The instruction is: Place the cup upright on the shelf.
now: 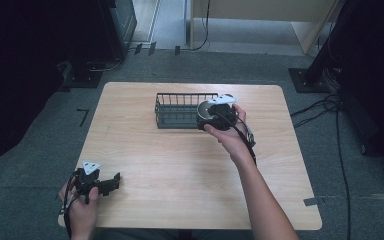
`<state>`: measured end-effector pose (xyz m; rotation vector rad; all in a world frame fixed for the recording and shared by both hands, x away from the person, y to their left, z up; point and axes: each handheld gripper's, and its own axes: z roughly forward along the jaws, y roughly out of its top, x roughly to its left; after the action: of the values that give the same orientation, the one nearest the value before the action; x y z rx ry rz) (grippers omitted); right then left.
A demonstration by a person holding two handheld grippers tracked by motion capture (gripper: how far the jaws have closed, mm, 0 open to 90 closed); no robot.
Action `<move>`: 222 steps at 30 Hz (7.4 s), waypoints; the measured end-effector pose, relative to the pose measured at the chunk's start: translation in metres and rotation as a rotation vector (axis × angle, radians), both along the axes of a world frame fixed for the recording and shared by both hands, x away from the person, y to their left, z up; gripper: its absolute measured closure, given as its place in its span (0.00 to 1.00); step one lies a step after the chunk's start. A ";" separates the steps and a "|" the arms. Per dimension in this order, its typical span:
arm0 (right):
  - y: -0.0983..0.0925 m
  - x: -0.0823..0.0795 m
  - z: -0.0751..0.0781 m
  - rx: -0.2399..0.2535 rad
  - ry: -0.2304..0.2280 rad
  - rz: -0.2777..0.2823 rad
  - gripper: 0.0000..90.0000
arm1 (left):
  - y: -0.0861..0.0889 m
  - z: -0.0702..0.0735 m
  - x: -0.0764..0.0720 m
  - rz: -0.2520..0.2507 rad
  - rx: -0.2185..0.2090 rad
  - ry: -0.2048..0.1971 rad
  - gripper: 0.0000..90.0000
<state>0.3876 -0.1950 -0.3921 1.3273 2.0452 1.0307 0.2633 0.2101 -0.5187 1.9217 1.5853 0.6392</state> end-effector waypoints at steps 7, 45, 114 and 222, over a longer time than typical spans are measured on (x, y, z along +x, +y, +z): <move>0.003 0.013 0.009 0.008 -0.010 -0.010 0.20 | 0.000 0.000 0.000 0.001 0.002 0.002 0.00; 0.026 0.084 -0.010 -0.022 -0.025 -0.083 0.20 | 0.000 0.000 0.000 0.002 0.002 0.002 0.00; -0.036 0.030 -0.026 0.034 0.038 -0.053 0.00 | 0.000 0.000 0.000 0.001 0.002 0.002 0.00; -0.201 -0.155 -0.131 -0.029 0.154 -0.386 0.00 | 0.000 0.000 0.000 0.000 0.004 0.002 0.00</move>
<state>0.2322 -0.3962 -0.5234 1.7444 1.7969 0.7426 0.2637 0.2099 -0.5186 1.9254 1.5862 0.6409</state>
